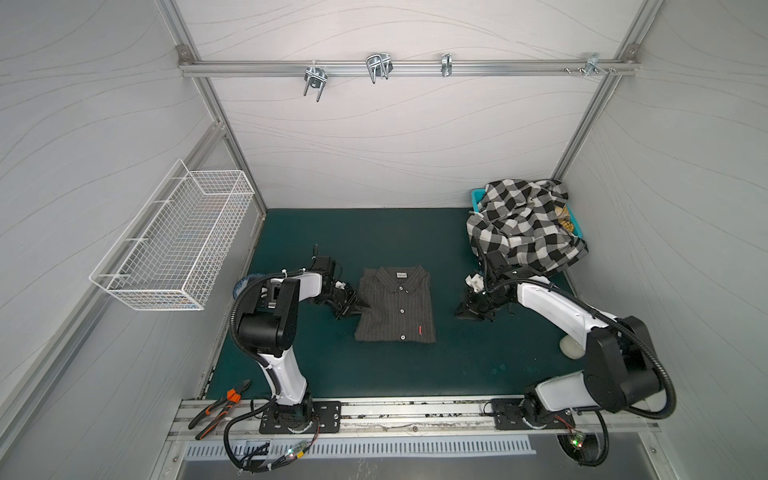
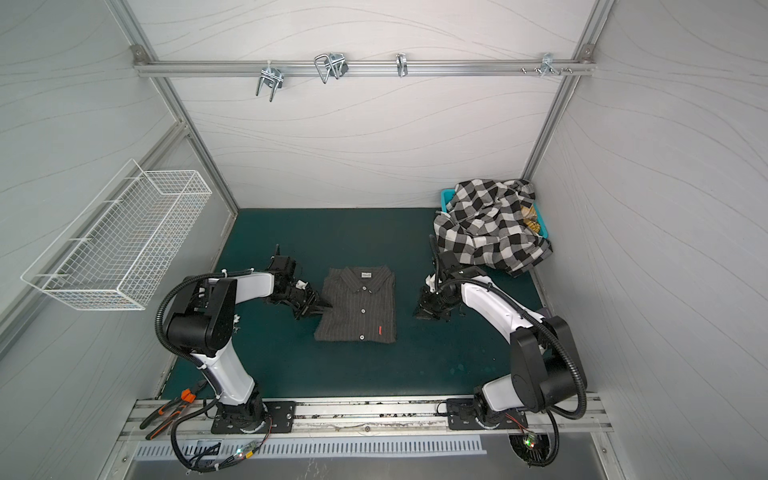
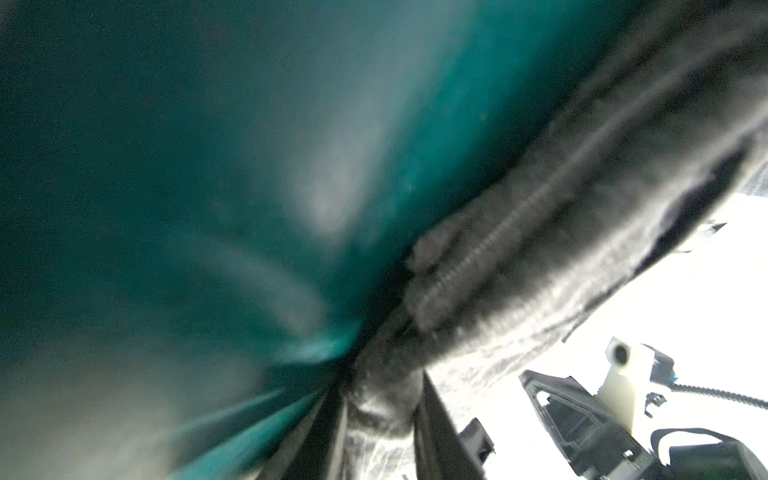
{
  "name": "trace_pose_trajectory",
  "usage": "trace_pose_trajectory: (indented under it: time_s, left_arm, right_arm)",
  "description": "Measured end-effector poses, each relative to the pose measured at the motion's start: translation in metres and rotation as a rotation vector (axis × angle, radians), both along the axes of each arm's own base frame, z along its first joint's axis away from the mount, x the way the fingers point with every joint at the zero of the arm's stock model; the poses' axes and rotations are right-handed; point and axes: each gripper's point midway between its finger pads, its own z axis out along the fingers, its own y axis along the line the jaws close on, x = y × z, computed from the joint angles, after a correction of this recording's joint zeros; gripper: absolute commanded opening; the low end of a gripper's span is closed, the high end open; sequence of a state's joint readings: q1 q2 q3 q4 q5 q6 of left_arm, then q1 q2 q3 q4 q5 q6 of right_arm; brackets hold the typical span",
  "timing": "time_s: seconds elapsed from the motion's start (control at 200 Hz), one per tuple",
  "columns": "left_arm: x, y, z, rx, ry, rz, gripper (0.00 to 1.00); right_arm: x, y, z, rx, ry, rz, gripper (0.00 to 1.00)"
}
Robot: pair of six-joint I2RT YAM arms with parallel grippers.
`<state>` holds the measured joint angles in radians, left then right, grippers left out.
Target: Fold and stack the long sleeve shirts
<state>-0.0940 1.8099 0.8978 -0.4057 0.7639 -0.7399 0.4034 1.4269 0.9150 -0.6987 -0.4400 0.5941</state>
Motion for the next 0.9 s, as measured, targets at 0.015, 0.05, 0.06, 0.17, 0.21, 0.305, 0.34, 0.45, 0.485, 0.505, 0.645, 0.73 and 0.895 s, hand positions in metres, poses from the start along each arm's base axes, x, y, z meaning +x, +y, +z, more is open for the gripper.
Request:
trace_pose_trajectory:
  time_s: [0.015, 0.05, 0.06, 0.17, 0.21, 0.305, 0.34, 0.45, 0.485, 0.505, 0.645, 0.73, 0.895]
  left_arm:
    - [0.001, 0.0, 0.0, 0.001, -0.001, -0.001, 0.17]
    - [0.002, -0.002, -0.001, 0.006, -0.007, -0.006, 0.14]
    - [0.003, -0.002, -0.001, 0.007, -0.011, -0.009, 0.13]
    - [0.01, -0.006, -0.003, 0.024, -0.029, -0.02, 0.0]
    - [0.013, -0.006, -0.003, 0.03, -0.039, -0.027, 0.0]
    - [0.019, -0.005, -0.002, 0.057, -0.052, -0.029, 0.0]
    - [0.021, -0.003, -0.002, 0.074, -0.057, -0.031, 0.0]
    - [0.03, 0.006, 0.001, 0.153, -0.076, -0.044, 0.0]
    - [0.034, 0.011, 0.003, 0.192, -0.085, -0.045, 0.0]
    - [0.037, 0.014, 0.005, 0.211, -0.091, -0.046, 0.0]
    - [0.064, 0.046, 0.018, 0.352, -0.137, -0.028, 0.0]
    - [0.081, 0.075, 0.022, 0.436, -0.144, 0.002, 0.0]
    - [0.109, 0.138, 0.024, 0.61, -0.133, 0.069, 0.0]
  right_arm:
    - [0.0, 0.0, 0.0, 0.0, -0.001, 0.0, 0.17]
    - [0.0, 0.001, 0.0, 0.003, -0.002, 0.001, 0.17]
    - [0.0, 0.001, 0.0, 0.004, -0.003, 0.001, 0.17]
    - [0.001, 0.001, 0.0, 0.009, -0.008, 0.006, 0.17]
    - [0.001, 0.001, 0.0, 0.008, -0.007, 0.007, 0.17]
    - [0.0, -0.001, -0.002, 0.006, -0.007, 0.008, 0.17]
    - [0.001, -0.002, -0.002, 0.005, -0.008, 0.006, 0.17]
    - [0.003, -0.004, -0.002, 0.005, -0.013, 0.004, 0.17]
    - [0.003, -0.005, -0.002, 0.005, -0.014, 0.002, 0.17]
    - [0.004, -0.005, -0.002, 0.005, -0.014, 0.0, 0.17]
    - [0.006, -0.007, -0.002, 0.005, -0.018, -0.004, 0.17]
    - [0.005, -0.008, -0.002, 0.009, -0.018, -0.005, 0.17]
    - [-0.004, -0.01, -0.007, 0.013, -0.006, -0.003, 0.17]
